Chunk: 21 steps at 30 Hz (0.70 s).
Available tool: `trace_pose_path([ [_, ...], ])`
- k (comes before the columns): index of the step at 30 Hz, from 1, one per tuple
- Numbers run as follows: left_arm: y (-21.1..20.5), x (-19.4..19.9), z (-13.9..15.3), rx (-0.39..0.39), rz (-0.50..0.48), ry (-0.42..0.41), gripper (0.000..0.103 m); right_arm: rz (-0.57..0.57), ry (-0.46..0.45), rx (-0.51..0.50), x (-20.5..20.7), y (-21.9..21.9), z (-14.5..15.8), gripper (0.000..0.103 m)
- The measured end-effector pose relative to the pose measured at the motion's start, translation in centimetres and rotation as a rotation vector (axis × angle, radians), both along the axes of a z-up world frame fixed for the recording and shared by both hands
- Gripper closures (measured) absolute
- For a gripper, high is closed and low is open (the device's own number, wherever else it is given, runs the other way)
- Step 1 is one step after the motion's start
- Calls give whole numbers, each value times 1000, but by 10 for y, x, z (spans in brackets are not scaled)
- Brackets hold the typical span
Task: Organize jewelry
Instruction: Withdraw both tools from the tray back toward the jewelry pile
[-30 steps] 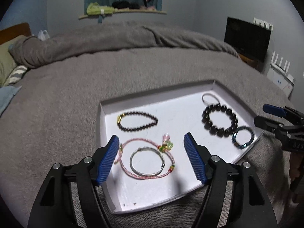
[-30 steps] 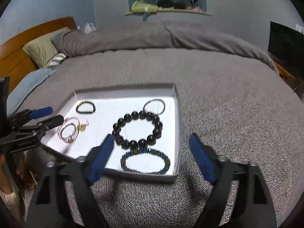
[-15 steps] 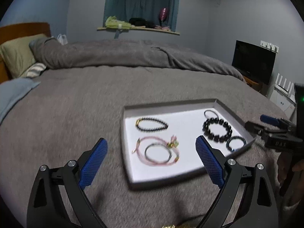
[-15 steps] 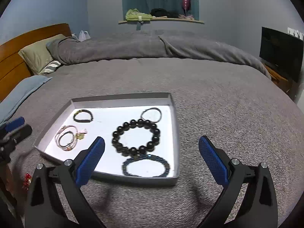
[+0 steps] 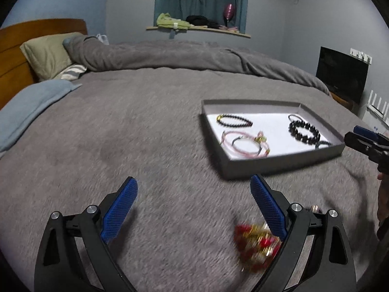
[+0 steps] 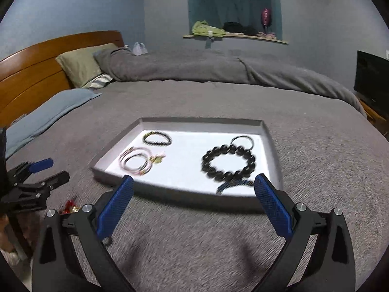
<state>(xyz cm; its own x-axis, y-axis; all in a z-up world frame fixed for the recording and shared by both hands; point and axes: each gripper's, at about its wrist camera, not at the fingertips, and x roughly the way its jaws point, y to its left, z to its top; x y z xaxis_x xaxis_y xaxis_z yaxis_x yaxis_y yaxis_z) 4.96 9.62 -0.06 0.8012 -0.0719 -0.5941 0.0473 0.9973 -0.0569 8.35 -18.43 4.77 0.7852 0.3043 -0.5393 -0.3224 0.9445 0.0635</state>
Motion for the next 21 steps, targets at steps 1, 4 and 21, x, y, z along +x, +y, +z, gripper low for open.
trace_pose_path([
  [1, 2, -4, -2, -6, -3, 3, 10, 13, 8, -5, -4, 2, -4, 5],
  [4, 7, -16, -6, -27, -16, 7, 10, 50, 48, -15, -14, 5, -17, 5],
  [21, -17, -40, -11, -40, -181, 20, 9, 129, 112, 2, -24, 19, -28, 6],
])
